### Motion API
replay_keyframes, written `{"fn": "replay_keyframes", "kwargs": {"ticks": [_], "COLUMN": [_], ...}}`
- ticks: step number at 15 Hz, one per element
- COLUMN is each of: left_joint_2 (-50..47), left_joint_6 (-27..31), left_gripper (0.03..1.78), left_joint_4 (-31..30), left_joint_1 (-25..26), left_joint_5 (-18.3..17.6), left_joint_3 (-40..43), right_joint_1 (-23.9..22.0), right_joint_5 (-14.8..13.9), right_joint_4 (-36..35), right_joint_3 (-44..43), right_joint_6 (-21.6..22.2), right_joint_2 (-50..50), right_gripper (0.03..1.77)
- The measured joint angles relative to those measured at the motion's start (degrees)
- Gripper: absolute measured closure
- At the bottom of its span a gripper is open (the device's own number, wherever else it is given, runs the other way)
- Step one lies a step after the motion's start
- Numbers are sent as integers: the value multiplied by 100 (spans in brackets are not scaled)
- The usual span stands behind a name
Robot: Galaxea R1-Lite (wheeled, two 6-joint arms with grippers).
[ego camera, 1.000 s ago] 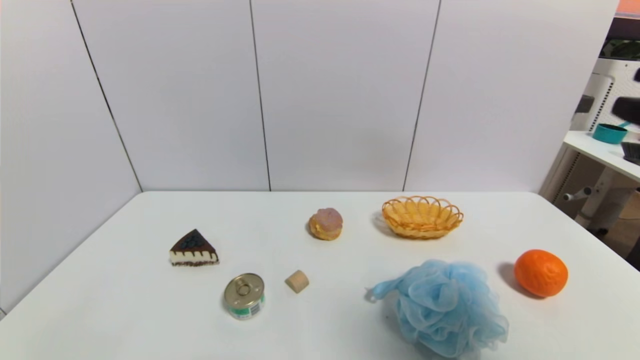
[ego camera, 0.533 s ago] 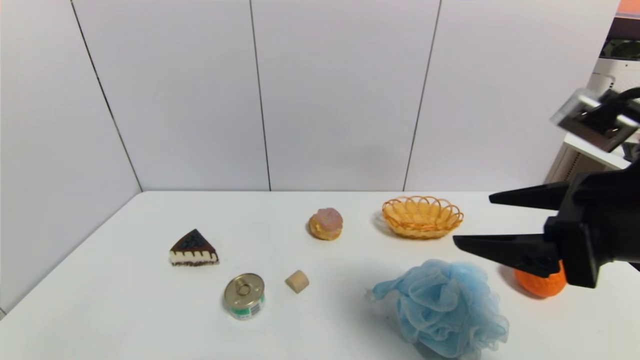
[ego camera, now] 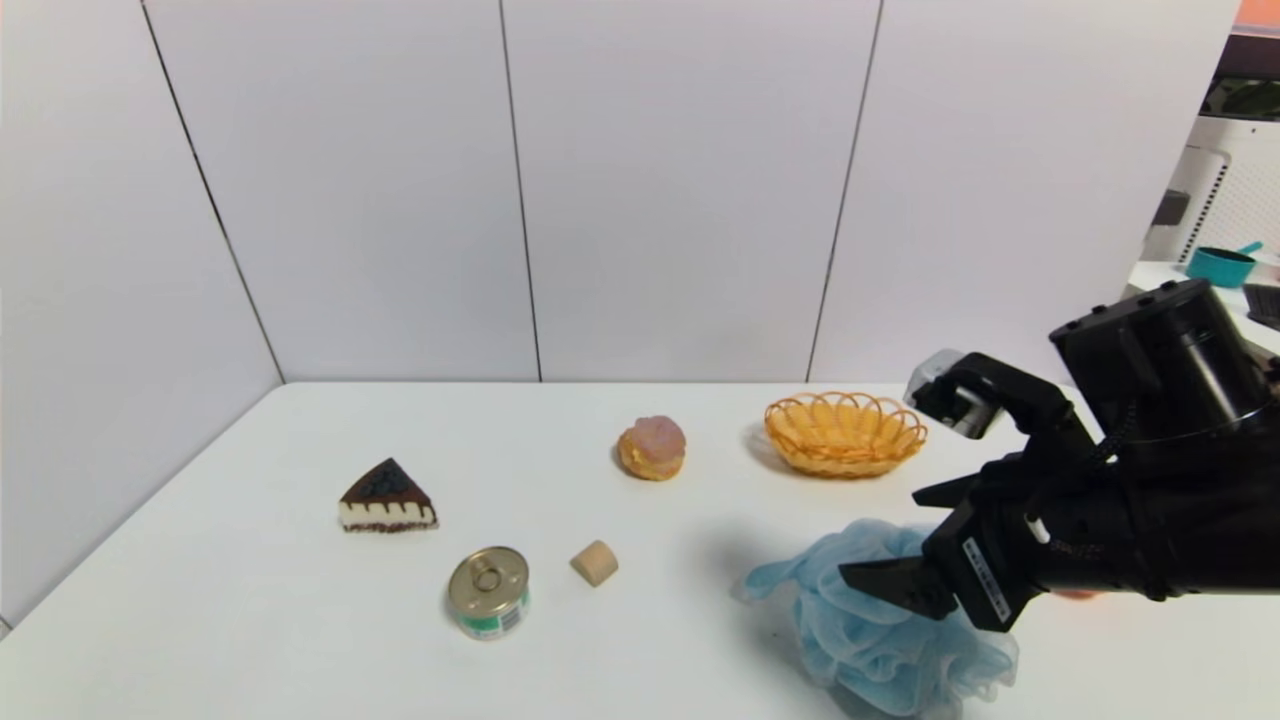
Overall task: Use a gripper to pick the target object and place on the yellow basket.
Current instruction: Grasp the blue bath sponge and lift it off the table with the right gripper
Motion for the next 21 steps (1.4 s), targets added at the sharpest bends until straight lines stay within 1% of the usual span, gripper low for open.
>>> {"fn": "replay_keyframes", "kwargs": {"ticks": [2, 4, 6, 10, 15, 20, 21], "left_joint_2": [0, 0, 0, 0, 0, 0, 0], "left_joint_6": [2, 0, 0, 0, 0, 0, 0], "left_gripper": [12, 12, 12, 12, 12, 12, 12], "left_joint_4": [2, 0, 2, 2, 2, 0, 0], "left_joint_1": [0, 0, 0, 0, 0, 0, 0], "left_joint_5": [-2, 0, -2, -2, 0, -2, 0], "left_joint_3": [0, 0, 0, 0, 0, 0, 0], "right_joint_1": [-2, -55, -80, -91, -91, -124, -135], "right_joint_5": [-94, -130, -249, -416, -446, -449, -449], "right_joint_4": [-258, -283, -315, -608, -1363, -1393, -1360], "right_joint_3": [205, 334, 519, 792, 1225, 1280, 1274], "right_joint_6": [-52, -193, -315, -341, -325, -300, -295], "right_joint_2": [195, 297, 355, 540, 1001, 1285, 1295], "right_gripper": [11, 11, 11, 11, 10, 10, 22]}}
